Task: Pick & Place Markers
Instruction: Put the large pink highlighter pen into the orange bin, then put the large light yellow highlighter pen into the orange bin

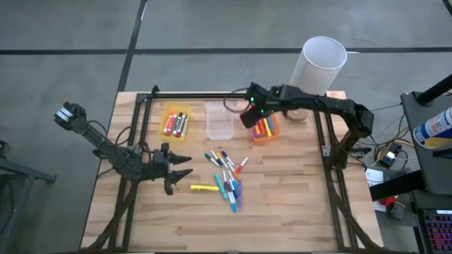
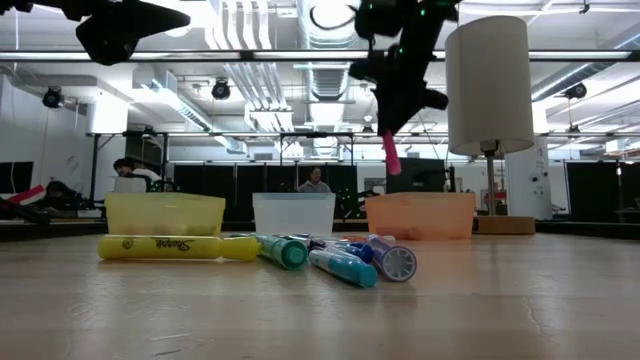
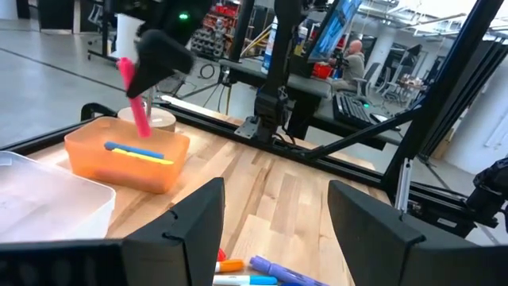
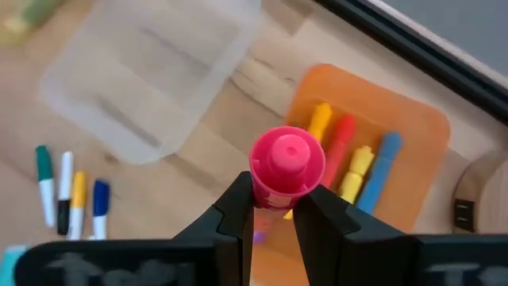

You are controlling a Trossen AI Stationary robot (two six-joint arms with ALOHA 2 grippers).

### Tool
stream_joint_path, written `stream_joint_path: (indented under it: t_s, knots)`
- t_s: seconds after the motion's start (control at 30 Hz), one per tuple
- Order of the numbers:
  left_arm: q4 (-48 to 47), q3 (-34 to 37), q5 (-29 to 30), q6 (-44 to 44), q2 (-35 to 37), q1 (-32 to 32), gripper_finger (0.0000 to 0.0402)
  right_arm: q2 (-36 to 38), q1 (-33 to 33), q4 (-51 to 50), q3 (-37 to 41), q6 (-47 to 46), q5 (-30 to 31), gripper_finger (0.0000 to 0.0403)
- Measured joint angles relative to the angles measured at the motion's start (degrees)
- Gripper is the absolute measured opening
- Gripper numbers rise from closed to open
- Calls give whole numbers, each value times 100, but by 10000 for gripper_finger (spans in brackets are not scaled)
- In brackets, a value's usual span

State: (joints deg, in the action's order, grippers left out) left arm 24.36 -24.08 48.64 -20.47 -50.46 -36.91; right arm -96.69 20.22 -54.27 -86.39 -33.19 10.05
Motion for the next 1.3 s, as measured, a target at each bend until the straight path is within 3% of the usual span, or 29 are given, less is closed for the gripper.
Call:
stream_joint_path:
  t_s: [0.27,0.87,1.3]
  knots:
    - [-46,0,-72,-76,0,0,218,-402,681,-287,4,25,-929,66]
    - [-97,0,-127,-146,-2,4,218,-1324,852,-564,15,73,-860,68]
    - [-370,0,-125,-262,-2,4,218,-1549,857,-533,-64,241,-846,123]
